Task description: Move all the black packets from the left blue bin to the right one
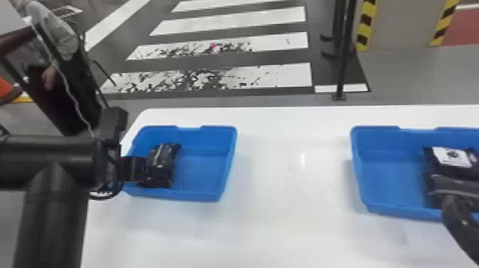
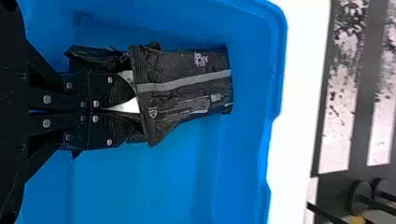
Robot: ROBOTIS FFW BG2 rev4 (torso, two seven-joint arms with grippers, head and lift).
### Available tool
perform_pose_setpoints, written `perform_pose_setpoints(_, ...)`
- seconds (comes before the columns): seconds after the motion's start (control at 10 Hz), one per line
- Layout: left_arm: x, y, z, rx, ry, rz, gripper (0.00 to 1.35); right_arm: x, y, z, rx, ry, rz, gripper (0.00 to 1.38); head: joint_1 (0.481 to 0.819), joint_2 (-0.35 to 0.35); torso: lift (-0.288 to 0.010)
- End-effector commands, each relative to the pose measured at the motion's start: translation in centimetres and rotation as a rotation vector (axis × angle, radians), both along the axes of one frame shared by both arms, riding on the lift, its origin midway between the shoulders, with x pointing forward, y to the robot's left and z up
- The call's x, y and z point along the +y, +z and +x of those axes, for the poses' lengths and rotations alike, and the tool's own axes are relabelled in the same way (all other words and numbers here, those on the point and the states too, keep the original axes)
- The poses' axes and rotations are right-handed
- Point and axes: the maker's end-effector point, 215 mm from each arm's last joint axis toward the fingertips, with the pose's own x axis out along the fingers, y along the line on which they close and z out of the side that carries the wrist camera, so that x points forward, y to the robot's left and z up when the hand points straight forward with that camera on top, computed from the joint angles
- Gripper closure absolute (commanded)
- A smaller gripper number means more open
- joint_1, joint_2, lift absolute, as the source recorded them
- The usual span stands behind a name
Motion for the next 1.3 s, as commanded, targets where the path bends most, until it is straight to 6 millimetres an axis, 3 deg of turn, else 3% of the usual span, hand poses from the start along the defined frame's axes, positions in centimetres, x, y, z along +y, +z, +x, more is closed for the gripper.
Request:
perform_pose_setpoints(0.0, -1.7, 2.7, -0.6, -0.082, -0.042, -0.017, 1.15, 0.4, 0.2, 0.0, -0.003, 0.006, 0.008, 0.11, 0.695, 0.225, -0.185)
perform_pose_setpoints(0.2, -5.2, 5.8, -0.7, -0.186, -0.135, -0.053, 1.15, 1.4, 0.9, 0.4, -0.020, 0.024, 0.031, 0.11, 0.695, 0.201, -0.185)
perform_pose_setpoints(0.6, -18.4, 10.2, 1.3, -0.457, -0.449, -0.244, 1.15, 5.6, 1.5, 1.5, -0.049, 0.113, 0.128, 0.11, 0.695, 0.102, -0.185)
perform_pose_setpoints(0.9, -29.1, 13.2, -0.6, -0.560, -0.657, -0.446, 1.15, 7.7, 2.6, 2.2, -0.079, 0.172, 0.172, 0.12, 0.695, 0.017, -0.185)
perform_pose_setpoints(1.2, -36.1, 12.9, -3.5, -0.527, -0.786, -0.564, 1.15, 10.3, 4.9, 3.0, -0.126, 0.234, 0.222, 0.12, 0.695, -0.081, -0.185)
